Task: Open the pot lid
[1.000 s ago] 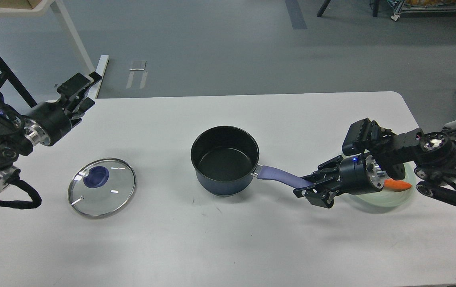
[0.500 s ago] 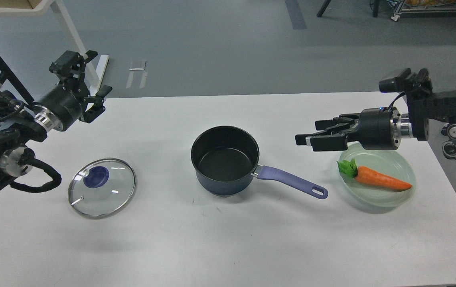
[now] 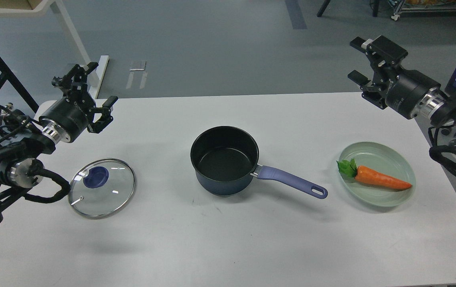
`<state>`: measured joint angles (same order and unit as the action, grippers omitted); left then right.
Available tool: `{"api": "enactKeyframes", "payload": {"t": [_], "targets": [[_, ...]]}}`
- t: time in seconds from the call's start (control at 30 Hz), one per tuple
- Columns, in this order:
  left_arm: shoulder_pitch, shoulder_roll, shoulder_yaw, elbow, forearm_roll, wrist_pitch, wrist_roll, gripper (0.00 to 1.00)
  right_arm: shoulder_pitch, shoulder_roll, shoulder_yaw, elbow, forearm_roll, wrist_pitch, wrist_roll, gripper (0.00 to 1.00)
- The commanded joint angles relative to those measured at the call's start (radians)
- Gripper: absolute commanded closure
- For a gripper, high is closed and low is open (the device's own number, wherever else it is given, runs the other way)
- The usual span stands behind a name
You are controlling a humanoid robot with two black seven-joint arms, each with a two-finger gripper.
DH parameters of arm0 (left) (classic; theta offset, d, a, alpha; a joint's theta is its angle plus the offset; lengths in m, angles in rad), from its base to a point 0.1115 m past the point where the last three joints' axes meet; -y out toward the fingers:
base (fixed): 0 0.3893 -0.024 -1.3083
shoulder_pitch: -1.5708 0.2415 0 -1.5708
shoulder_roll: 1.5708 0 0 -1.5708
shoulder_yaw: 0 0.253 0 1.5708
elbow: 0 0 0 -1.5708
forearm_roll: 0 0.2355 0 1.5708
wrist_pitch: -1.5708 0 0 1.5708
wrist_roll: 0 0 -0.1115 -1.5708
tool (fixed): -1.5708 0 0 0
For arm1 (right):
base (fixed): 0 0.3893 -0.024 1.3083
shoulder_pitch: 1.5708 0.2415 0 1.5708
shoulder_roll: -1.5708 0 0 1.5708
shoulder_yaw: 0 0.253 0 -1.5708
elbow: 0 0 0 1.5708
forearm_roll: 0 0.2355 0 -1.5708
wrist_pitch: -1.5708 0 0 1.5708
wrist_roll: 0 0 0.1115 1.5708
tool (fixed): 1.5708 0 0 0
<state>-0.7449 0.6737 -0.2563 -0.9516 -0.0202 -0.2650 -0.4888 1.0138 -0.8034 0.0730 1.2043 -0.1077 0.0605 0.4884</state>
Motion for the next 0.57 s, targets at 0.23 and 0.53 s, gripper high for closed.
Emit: {"api": "enactKeyframes", "payload": {"t": [0.23,0.53], "targets": [[0.081,-0.091,-0.092,0.037,0.003,-0.002,0.000,0.01,-0.290,0.202,0.309,-0.135,0.164,0.005,0.000,0.01],[0.081,-0.117,-0.132,0.067,0.002,-0.019,0.000,0.01,-0.307,0.217,0.320,-0.143,0.164,0.085,0.000,0.00]]}}
